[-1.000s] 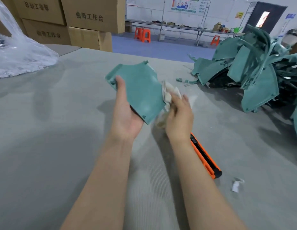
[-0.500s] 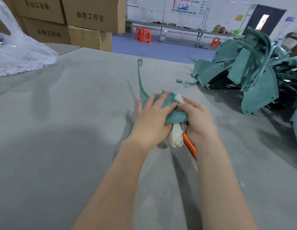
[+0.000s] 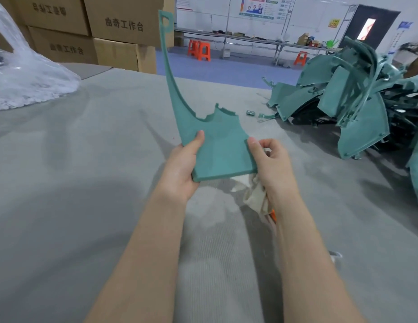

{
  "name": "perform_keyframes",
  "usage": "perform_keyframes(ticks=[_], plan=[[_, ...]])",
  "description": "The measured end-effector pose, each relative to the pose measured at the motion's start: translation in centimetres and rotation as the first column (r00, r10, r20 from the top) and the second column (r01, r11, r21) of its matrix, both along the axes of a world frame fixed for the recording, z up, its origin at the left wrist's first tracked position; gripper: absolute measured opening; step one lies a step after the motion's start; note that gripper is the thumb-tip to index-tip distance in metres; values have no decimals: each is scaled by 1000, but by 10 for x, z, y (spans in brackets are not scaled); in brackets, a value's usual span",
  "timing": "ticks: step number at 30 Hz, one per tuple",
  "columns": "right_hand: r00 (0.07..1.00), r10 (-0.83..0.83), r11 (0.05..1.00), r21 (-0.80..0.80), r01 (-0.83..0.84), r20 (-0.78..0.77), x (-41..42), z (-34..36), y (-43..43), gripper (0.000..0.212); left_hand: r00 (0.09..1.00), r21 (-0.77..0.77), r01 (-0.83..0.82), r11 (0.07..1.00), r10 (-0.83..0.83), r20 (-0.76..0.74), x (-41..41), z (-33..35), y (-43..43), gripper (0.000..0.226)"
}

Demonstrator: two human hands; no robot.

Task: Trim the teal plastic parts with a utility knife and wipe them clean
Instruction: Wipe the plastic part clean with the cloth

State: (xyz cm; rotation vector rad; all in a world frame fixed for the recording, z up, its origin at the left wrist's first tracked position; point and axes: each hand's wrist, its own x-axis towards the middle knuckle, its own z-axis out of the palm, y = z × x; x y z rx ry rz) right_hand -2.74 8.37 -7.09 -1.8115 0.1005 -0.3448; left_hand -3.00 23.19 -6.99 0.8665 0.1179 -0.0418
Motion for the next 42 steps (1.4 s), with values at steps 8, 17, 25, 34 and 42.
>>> perform_keyframes(ticks=[8,17,25,34,42], plan=[[942,-290,884,424,196,169,-9,20,-2,29,960,135,-278,951,271,70,1,2,1,20],[993,67,821,-570,-1,95,-2,-4,52,45,985,125,-150,981,138,106,-9,13,-8,42],[926,218,868,-494,-40,307,-29,-8,83,48,970,278,-205,939,158,182,-5,13,-6,42],[967,-245,966,-105,236,-75,10,-13,-1,28,932,252,-320,913,256,259,-39,40,8,37],[844,535,845,19,-535,-40,-57,56,155,39,656,-206,-734,648,754,32,-109,56,135,29]])
